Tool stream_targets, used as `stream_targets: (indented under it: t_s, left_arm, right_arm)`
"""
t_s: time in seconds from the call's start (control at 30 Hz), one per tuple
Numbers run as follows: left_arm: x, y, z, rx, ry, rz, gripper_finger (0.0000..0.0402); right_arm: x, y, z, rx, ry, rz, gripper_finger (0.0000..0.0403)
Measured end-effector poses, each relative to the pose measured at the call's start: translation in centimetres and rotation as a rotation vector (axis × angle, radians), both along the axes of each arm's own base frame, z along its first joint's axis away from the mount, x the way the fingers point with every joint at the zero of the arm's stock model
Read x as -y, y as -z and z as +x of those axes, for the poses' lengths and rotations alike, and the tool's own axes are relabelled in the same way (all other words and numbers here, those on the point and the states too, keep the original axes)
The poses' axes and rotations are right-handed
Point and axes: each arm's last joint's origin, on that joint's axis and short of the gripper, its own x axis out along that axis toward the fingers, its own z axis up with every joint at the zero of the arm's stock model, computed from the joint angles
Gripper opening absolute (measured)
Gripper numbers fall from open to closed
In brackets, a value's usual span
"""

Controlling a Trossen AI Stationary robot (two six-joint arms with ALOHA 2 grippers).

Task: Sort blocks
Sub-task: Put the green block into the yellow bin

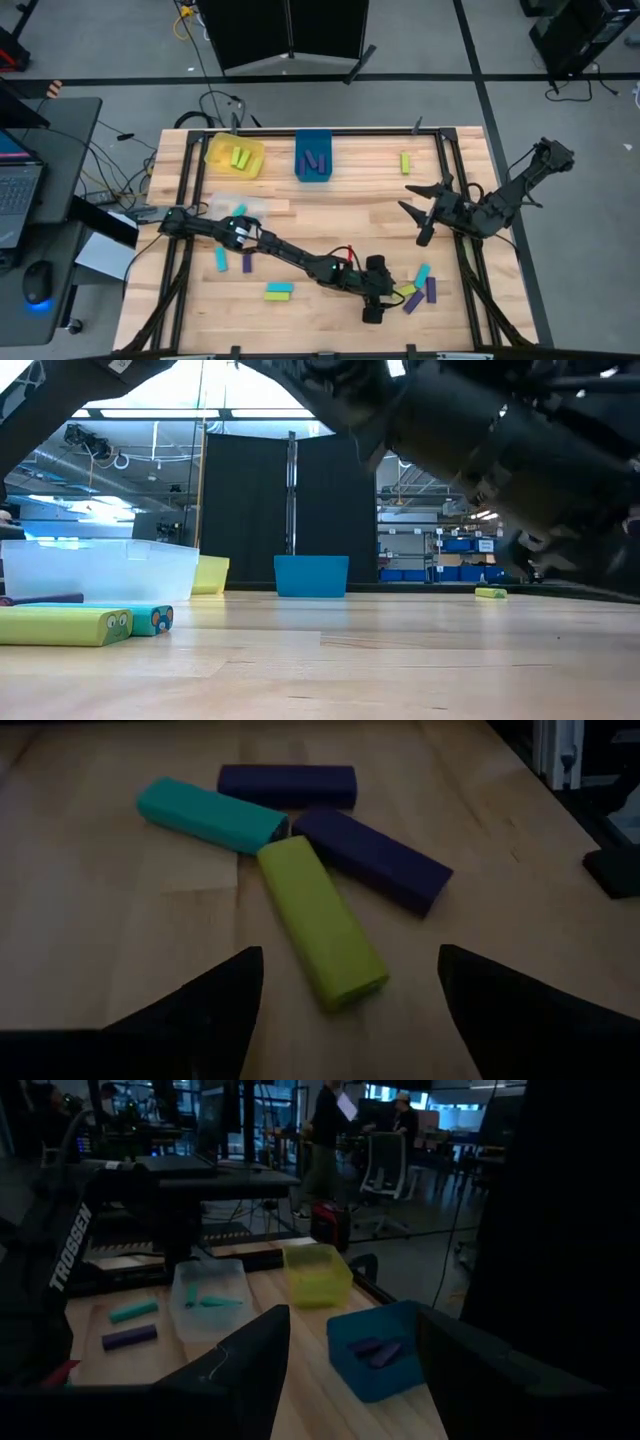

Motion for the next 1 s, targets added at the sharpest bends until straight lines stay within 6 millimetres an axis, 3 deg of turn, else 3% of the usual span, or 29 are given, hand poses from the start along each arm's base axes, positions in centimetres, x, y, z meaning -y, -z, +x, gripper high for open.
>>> stream_targets:
  t_s: [0.33,0.5,0.77,1.0]
  left_arm:
    - [-0.1,0.3,0.2,0.016,-0.007,-0.007,0.031]
    - [-0.1,1.9,0.5,0.035,-0.012,-0.034,0.031]
    - [-0.2,2.0,0.5,0.031,-0.032,-0.025,0.0309]
    - [-0.6,2.1,0.5,0.022,-0.09,0.003,0.0276]
  right_arm:
    - [-0.5,0.3,0.3,-0.01,0.035,-0.02,0.0225]
    - [-0.5,0.3,0.2,-0.008,0.035,-0.02,0.0225]
    - [-0.5,0.2,0.3,-0.007,0.035,-0.023,0.0225]
    - [-0.5,0.2,0.3,-0.008,0.035,-0.024,0.0225]
